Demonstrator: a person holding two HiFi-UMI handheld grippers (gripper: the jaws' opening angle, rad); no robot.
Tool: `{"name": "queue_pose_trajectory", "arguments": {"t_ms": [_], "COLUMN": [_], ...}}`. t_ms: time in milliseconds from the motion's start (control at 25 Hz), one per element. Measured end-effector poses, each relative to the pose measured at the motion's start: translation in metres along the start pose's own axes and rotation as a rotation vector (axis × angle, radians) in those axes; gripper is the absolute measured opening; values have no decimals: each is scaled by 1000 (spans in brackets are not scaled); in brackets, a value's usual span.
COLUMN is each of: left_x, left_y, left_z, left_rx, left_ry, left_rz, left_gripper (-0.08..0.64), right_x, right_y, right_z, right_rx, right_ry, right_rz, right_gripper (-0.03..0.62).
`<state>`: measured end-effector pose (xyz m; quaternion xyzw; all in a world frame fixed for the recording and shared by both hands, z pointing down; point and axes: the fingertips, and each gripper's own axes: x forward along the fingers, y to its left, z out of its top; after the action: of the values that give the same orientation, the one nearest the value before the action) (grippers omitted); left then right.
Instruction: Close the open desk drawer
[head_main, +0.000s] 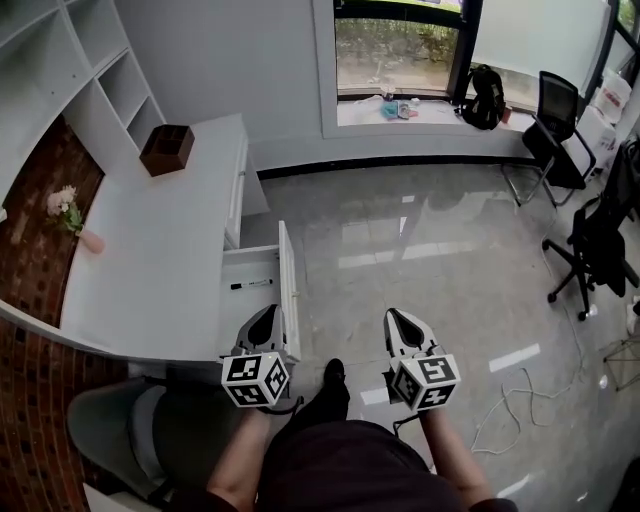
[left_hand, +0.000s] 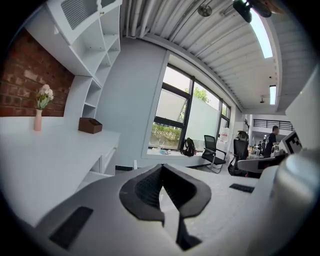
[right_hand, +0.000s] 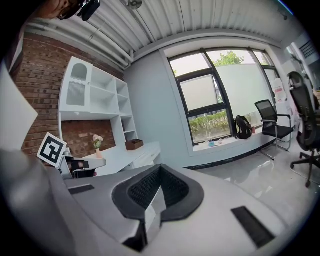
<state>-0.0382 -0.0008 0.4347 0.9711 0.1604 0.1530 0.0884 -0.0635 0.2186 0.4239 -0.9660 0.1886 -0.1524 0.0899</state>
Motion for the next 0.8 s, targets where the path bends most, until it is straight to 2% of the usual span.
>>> {"name": "queue_pose_trajectory", "arguments": {"t_ms": [240, 440, 600, 800], "left_x": [65, 99, 110, 115], "left_y": [26, 43, 61, 85], "left_z": [16, 26, 28, 30], "left_rx": [-31, -70, -108, -165], "left_ry": [23, 9, 11, -5], "left_rz": [8, 30, 74, 183], "left_gripper": [9, 9, 9, 9], "right_x": [73, 130, 170, 224], "right_y": [-18, -20, -6, 12], "right_z": [22, 33, 35, 34], "right_rx": [-2, -42, -75, -123], "right_ry": [40, 86, 134, 202], "right_rz": [0, 44, 117, 263], "right_gripper": [5, 5, 5, 5]}}
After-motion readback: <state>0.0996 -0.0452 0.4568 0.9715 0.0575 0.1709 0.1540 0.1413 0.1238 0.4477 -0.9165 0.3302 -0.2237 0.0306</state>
